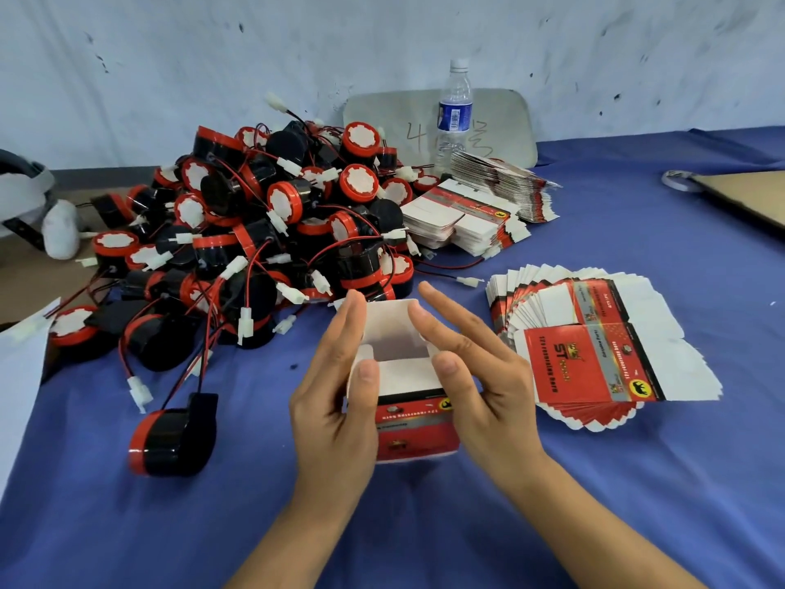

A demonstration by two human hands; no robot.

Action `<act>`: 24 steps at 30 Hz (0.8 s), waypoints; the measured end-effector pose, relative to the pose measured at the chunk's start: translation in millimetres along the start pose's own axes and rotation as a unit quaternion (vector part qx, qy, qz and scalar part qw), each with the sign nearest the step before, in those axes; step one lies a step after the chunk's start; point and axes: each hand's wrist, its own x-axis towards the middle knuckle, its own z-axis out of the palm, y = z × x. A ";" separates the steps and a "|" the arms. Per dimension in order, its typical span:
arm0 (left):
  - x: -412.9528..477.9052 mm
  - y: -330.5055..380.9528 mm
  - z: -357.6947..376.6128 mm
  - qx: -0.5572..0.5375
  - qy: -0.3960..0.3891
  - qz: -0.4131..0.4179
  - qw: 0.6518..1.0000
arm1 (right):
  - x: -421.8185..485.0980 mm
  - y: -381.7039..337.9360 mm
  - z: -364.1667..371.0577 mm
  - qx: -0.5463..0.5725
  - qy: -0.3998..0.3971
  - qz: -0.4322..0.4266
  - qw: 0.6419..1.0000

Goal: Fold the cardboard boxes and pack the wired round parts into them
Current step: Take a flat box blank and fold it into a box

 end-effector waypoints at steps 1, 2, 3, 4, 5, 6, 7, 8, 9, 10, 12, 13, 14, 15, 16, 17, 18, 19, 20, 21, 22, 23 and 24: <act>-0.9 -0.8 0.3 0.003 0.015 0.010 1.000 | -0.4 -0.8 0.8 0.017 0.003 0.011 1.000; -1.1 -1.9 0.5 0.003 0.028 0.018 0.999 | -1.0 -1.7 1.7 0.033 0.007 0.021 0.999; -1.1 -2.6 0.6 0.000 0.038 0.022 0.999 | -1.2 -2.6 2.5 0.048 0.010 0.028 0.998; -0.9 -2.7 0.4 -0.006 0.045 0.024 0.999 | -1.5 -3.7 3.2 0.059 0.014 0.032 0.998; -0.8 -2.5 0.5 -0.012 0.051 0.027 0.998 | -1.5 -5.0 3.8 0.068 0.019 0.034 0.997; -1.0 -2.2 0.6 -0.018 0.056 0.030 0.998 | -1.8 -6.0 4.4 0.075 0.023 0.034 0.996; -1.6 -2.2 0.6 -0.024 0.061 0.028 0.997 | -2.3 -6.8 4.8 0.082 0.028 0.036 0.996; -2.0 -1.5 1.4 -0.031 0.068 0.015 0.997 | -2.9 -7.4 5.0 0.086 0.033 0.041 0.995; -2.2 -0.2 2.3 -0.039 0.071 -0.008 0.997 | -3.3 -8.1 5.1 0.090 0.038 0.054 0.994; -2.1 0.9 3.1 -0.050 0.068 -0.031 0.996 | -3.8 -9.0 5.4 0.098 0.042 0.077 0.991; -1.7 3.7 3.8 -0.069 0.051 -0.047 0.995 | -4.8 -10.4 5.8 0.119 0.039 0.131 0.983; -1.7 4.6 3.5 -0.079 0.043 -0.045 0.995 | -5.0 -10.5 6.0 0.126 0.037 0.149 0.980; -1.5 4.7 2.9 -0.092 0.036 -0.046 0.994 | -5.0 -10.6 5.8 0.131 0.035 0.162 0.977; -1.2 4.2 2.2 -0.105 0.032 -0.053 0.993 | -4.7 -10.9 5.7 0.140 0.032 0.173 0.974; -0.9 3.6 1.3 -0.117 0.027 -0.064 0.991 | -3.9 -11.2 5.5 0.151 0.030 0.185 0.971; -0.6 2.9 0.5 -0.126 0.022 -0.074 0.989 | -3.2 -11.5 5.0 0.163 0.026 0.195 0.967; -0.1 2.6 0.0 -0.132 0.015 -0.081 0.988 | -2.8 -11.7 4.6 0.173 0.024 0.202 0.964; 0.2 2.5 -0.6 -0.135 0.010 -0.086 0.987 | -2.7 -12.0 4.2 0.182 0.024 0.206 0.961; 0.6 2.7 -0.8 -0.138 0.006 -0.090 0.986 | -2.9 -12.1 3.8 0.186 0.026 0.208 0.960; 0.7 3.0 -0.9 -0.143 0.000 -0.096 0.985 | -3.3 -12.3 3.6 0.185 0.030 0.206 0.960; 0.9 3.1 -1.0 -0.151 -0.007 -0.106 0.983 | -3.7 -12.3 3.6 0.178 0.034 0.202 0.963; 0.6 3.0 -1.2 -0.160 -0.014 -0.116 0.980 | -4.0 -12.4 3.8 0.170 0.035 0.196 0.965; 0.4 2.5 -1.6 -0.166 -0.020 -0.124 0.978 | -4.5 -12.3 4.1 0.164 0.035 0.193 0.967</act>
